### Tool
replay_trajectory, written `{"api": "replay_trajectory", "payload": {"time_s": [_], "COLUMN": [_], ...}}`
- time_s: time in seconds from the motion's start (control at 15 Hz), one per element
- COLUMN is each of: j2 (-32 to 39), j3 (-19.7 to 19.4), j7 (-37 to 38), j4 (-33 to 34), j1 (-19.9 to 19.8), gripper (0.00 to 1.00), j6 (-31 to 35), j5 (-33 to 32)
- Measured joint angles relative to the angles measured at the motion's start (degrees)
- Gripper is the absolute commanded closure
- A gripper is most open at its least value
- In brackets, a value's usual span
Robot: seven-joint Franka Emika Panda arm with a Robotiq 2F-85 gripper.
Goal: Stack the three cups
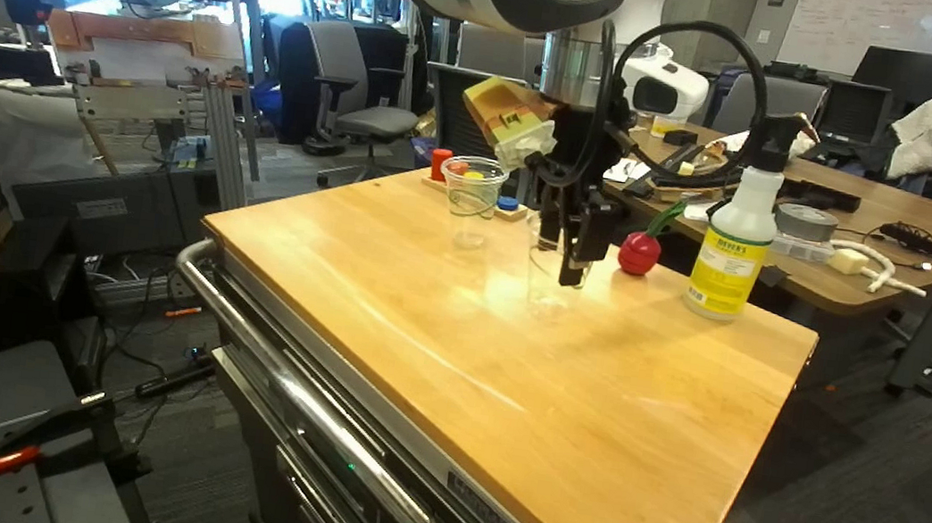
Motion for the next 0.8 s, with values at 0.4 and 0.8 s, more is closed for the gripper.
{"api": "replay_trajectory", "payload": {"time_s": [0.4, 0.8], "j2": [0.26, -0.30], "j3": [-0.01, -0.06], "j7": [2.01, 4.82], "j4": [0.11, 0.31], "j1": [0.00, 0.33], "gripper": [1.00, 0.99], "j6": [0.00, -0.04], "j5": [0.00, -1.11]}}
